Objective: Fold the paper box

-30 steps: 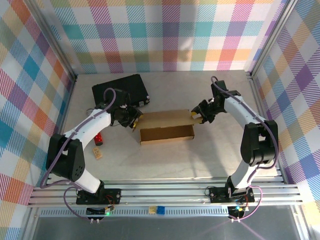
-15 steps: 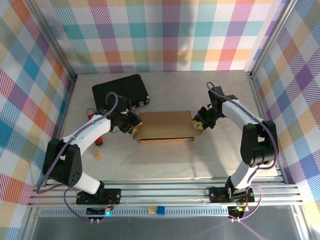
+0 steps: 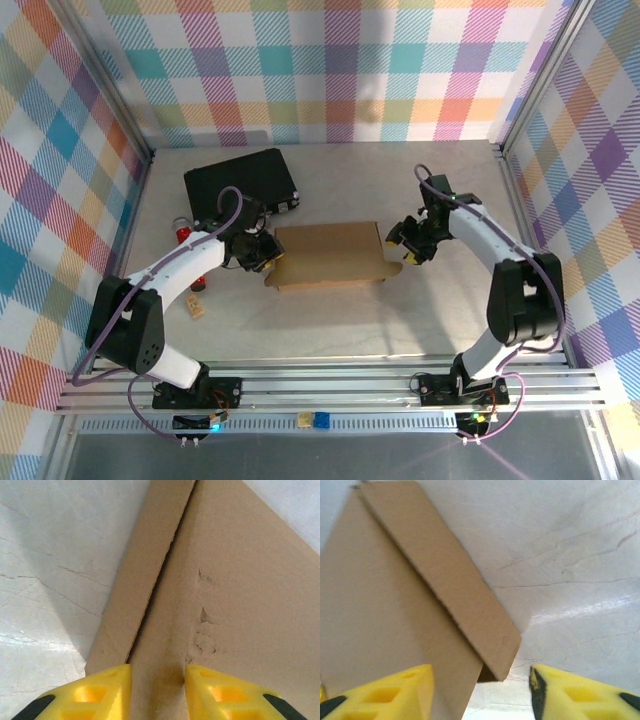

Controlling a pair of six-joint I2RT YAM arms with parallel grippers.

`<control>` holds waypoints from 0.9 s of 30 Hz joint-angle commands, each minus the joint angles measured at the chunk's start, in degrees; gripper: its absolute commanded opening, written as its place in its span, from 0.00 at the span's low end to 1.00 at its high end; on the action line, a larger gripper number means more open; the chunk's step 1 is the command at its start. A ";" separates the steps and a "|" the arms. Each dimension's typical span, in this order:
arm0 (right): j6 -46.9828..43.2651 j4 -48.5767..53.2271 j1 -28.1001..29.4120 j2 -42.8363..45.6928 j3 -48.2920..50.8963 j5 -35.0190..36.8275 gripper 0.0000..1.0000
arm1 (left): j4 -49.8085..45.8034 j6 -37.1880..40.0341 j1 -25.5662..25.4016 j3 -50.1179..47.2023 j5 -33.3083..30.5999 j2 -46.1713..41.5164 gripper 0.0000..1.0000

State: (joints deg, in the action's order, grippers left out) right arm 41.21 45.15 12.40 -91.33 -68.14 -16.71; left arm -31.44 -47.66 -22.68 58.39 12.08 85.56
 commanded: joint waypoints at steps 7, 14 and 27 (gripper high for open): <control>-6.88 -6.90 0.60 -1.27 2.30 -13.84 0.66 | 0.30 1.93 -0.70 -2.99 -2.19 1.34 0.29; -9.27 -7.69 1.87 -4.45 5.95 -14.55 0.58 | 1.27 2.21 -0.86 -3.11 -2.10 3.08 0.23; -11.97 -2.94 2.10 -10.54 5.04 -4.68 0.38 | -1.36 5.34 -1.14 -1.34 -4.15 3.67 0.16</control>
State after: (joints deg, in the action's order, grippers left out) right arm 30.59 39.03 14.41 -100.38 -62.76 -26.55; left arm -29.93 -44.03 -23.24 56.10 9.45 88.55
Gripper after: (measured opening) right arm 0.390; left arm 0.157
